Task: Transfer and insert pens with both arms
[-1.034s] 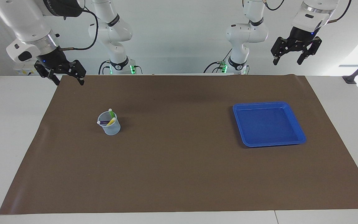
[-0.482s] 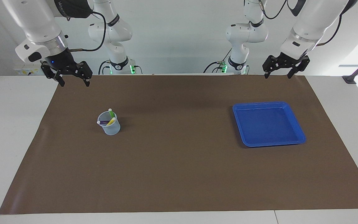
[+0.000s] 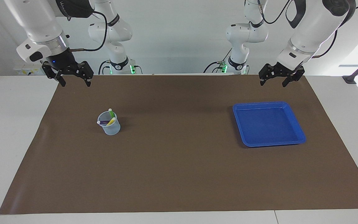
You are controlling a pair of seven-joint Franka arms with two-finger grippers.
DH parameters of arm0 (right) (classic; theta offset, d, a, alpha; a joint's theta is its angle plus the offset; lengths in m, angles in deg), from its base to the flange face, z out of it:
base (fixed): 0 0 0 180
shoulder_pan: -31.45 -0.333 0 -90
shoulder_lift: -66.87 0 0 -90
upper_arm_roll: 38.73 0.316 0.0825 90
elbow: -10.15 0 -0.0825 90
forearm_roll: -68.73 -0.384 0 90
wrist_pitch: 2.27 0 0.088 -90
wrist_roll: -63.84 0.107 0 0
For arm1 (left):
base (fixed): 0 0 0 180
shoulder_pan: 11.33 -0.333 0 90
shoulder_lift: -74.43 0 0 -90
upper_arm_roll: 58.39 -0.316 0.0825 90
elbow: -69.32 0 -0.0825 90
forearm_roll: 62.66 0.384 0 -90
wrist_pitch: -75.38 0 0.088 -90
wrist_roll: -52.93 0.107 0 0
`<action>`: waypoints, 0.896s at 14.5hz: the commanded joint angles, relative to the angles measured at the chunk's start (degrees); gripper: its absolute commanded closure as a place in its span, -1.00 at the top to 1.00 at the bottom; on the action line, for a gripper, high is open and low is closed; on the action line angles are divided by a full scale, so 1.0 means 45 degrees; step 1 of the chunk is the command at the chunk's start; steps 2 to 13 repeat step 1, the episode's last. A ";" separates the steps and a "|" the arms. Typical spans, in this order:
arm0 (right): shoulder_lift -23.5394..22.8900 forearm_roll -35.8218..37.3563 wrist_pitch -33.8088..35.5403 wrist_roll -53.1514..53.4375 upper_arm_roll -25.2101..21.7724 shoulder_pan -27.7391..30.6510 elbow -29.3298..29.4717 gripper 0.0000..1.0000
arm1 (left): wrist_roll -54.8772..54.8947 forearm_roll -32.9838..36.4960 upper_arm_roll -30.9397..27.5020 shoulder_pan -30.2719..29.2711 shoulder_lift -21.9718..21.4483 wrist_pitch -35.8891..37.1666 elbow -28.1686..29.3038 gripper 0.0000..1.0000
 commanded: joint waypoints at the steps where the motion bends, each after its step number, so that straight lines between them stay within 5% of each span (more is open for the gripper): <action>1: 0.0100 0.0052 -0.0218 0.0172 0.0169 0.0171 -0.0222 1.00 | 0.0218 -0.0060 -0.0190 0.0190 -0.0103 0.0347 -0.0160 1.00; 13: 0.0100 0.0052 -0.0218 0.0172 0.0169 0.0171 -0.0222 1.00 | 0.0218 -0.0060 -0.0190 0.0190 -0.0103 0.0347 -0.0160 1.00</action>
